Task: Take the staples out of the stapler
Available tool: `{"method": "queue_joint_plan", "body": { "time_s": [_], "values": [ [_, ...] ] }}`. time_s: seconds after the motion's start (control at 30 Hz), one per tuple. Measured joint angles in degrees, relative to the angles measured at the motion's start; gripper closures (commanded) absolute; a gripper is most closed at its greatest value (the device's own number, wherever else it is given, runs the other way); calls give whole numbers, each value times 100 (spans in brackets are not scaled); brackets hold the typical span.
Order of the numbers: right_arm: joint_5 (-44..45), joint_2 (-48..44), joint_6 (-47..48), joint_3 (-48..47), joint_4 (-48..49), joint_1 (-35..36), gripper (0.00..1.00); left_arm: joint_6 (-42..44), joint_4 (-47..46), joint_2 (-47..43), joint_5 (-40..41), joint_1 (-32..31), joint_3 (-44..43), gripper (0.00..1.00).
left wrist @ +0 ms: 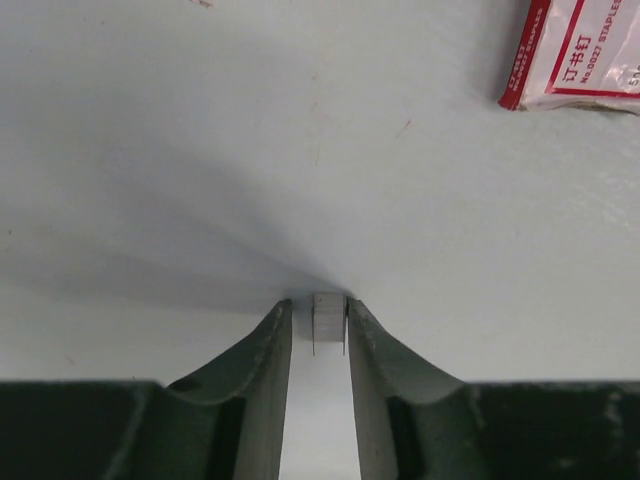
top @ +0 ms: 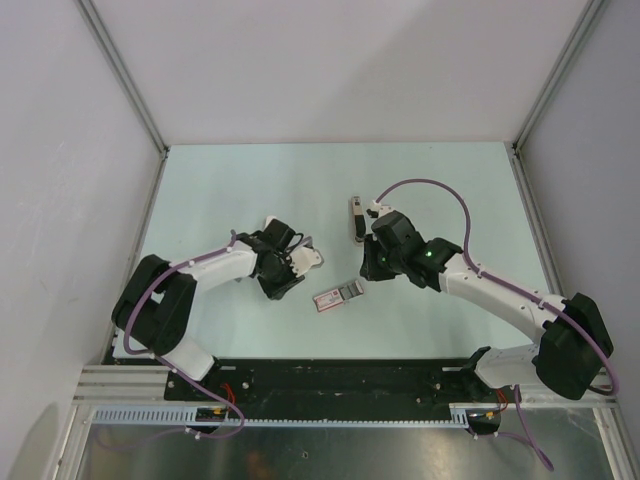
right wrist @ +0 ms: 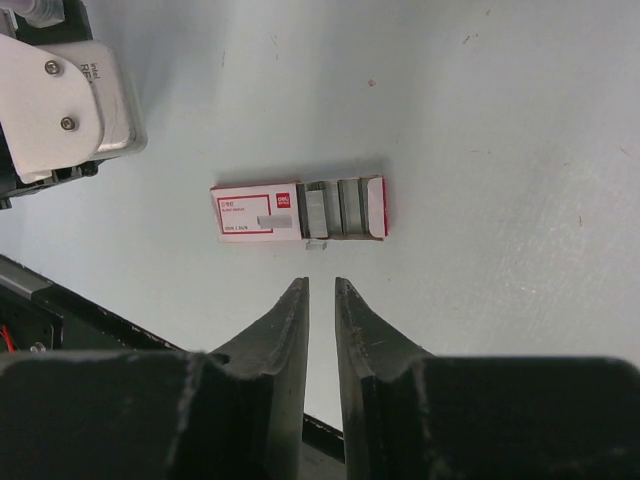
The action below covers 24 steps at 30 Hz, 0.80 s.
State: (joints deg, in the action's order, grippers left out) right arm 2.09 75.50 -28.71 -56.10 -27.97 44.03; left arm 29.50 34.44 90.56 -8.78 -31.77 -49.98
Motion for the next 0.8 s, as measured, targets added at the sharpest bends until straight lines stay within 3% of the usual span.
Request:
{"method": "queue_joint_plan", "body": {
  "time_s": [0.27,0.53,0.63,0.8],
  "values": [
    [0,-22,-17,0,2,4,83,9,-9,-9,-33,0,2,90],
    [-48,-136,-17,17,37,-2,83,-9,103,-35,-50,-4,-57,96],
    [-157,-256,-20,22,107,-28,81,-66,391,-101,-168,-4,-446,98],
    [-372,-529,-22,26,374,-79,73,-385,577,-356,-852,129,-1794,99]
  ]
}}
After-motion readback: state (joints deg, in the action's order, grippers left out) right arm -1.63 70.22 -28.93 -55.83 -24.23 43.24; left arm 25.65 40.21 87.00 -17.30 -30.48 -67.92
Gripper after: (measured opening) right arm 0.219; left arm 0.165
